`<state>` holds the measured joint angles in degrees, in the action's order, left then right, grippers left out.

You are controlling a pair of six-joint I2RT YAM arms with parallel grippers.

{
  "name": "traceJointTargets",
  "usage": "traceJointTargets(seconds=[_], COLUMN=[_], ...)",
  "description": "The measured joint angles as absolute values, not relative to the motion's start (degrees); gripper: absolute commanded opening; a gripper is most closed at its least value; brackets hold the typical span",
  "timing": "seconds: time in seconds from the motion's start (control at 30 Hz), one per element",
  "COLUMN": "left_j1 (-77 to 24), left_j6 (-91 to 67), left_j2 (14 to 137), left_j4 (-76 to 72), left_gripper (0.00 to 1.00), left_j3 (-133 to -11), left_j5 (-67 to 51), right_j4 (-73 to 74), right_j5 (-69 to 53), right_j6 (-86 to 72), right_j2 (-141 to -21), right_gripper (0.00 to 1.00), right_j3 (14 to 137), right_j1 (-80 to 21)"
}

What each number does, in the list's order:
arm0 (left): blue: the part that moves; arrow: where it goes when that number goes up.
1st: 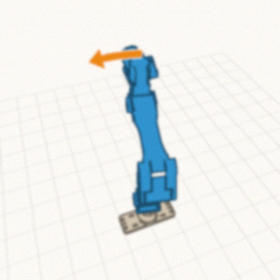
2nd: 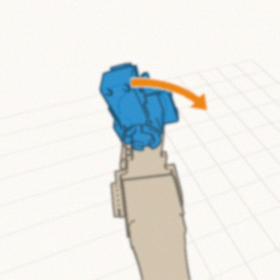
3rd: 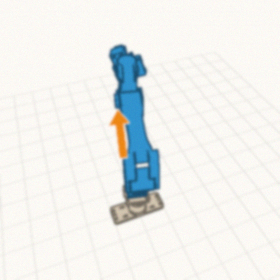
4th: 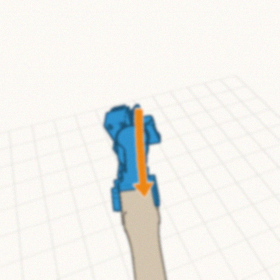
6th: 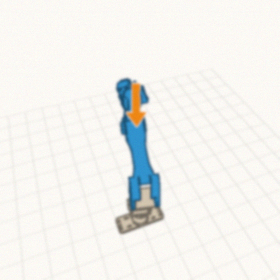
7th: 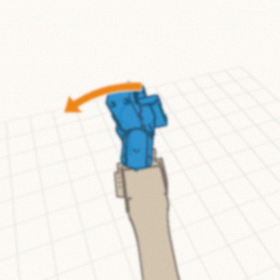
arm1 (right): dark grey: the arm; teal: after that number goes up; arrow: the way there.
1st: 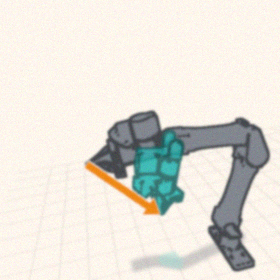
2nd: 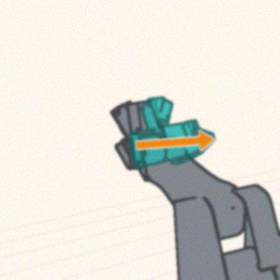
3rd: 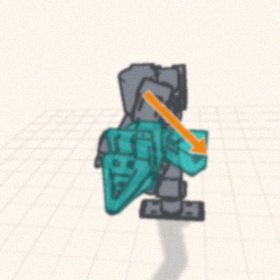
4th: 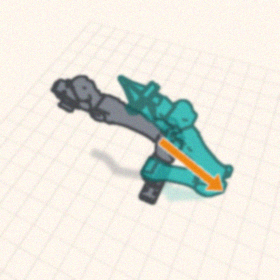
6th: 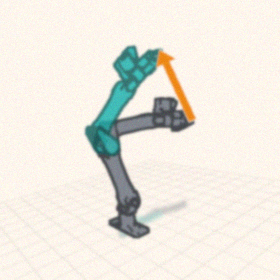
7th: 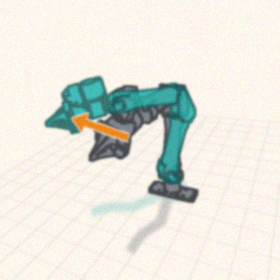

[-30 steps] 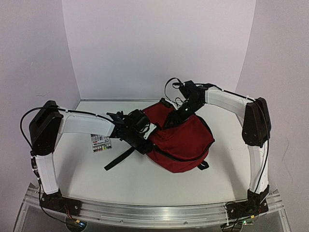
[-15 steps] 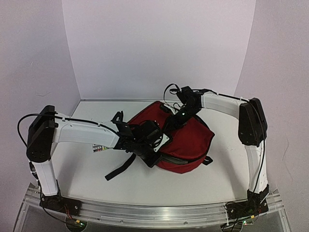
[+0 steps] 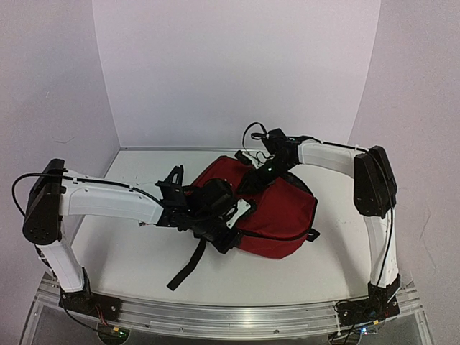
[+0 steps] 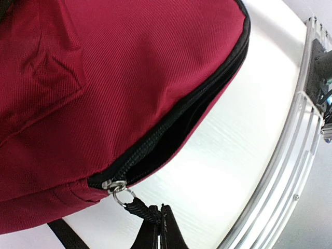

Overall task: Pack the student bag
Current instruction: Zip the student bag at the center of the board.

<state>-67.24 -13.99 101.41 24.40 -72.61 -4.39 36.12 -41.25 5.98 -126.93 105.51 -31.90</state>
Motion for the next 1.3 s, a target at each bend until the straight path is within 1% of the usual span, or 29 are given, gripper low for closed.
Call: traceJointTargets(seconds=[0.17, 0.4, 0.53, 0.6, 0.8, 0.83, 0.87, 1.0, 1.03, 1.1, 1.17, 1.23, 1.3], left_j1=[-67.2, -68.1, -68.6, -68.7, -68.7, -68.8, -68.8, -68.7, -68.6, -68.4, -68.2, -67.7, -67.0], left_j6=[-13.8, -10.8, -9.3, -8.6, -5.7, -5.3, -4.9, -4.0, -3.8, -3.8, -3.7, -3.7, -3.2], left_j2=[103.4, 115.0, 118.5, 119.5, 124.2, 124.9, 125.4, 126.7, 126.7, 126.7, 126.2, 124.8, 121.9], left_j4=[25.5, 25.9, 24.6, 23.9, 22.9, 22.6, 22.4, 22.0, 21.9, 21.9, 22.1, 22.6, 23.9], left_gripper=[0.0, 0.0, 0.0, 0.0, 0.01, 0.03, 0.08, 0.33, 0.39, 0.5, 0.6, 0.68, 0.72], left_j3=[-76.3, -88.3, -91.3, -92.6, -102.1, -103.3, -104.3, -106.8, -107.2, -107.9, -107.9, -106.4, -103.4], left_j5=[-6.4, -12.1, -13.6, -13.9, -14.1, -14.0, -14.0, -13.3, -13.2, -12.7, -12.3, -11.8, -11.2], right_j4=[34.1, 31.2, 29.8, 29.4, 29.0, 29.0, 29.0, 29.4, 29.6, 30.4, 31.2, 32.5, 33.6], right_j5=[-41.2, -41.2, -41.3, -41.5, -41.5, -41.5, -41.5, -41.1, -40.8, -40.0, -39.8, -39.4, -39.1], right_j6=[5.0, 3.2, 2.4, 2.1, 1.5, 1.5, 1.5, 1.6, 1.7, 2.3, 3.0, 3.3, 3.7], right_j2=[-126.9, -127.0, -127.3, -127.8, -130.6, -131.1, -131.6, -133.3, -133.3, -133.3, -133.1, -131.9, -129.1], right_gripper=[0.39, 0.39, 0.39, 0.39, 0.4, 0.41, 0.43, 0.52, 0.56, 0.69, 0.75, 0.78, 0.79], right_j3=[104.8, 103.8, 103.8, 104.4, 108.6, 109.5, 110.3, 113.7, 114.1, 114.9, 115.3, 115.3, 113.7], right_j1=[-31.9, -31.9, -31.9, -31.9, -31.9, -31.9, -31.9, -31.9, -31.8, -31.5, -30.7, -29.2, -27.0])
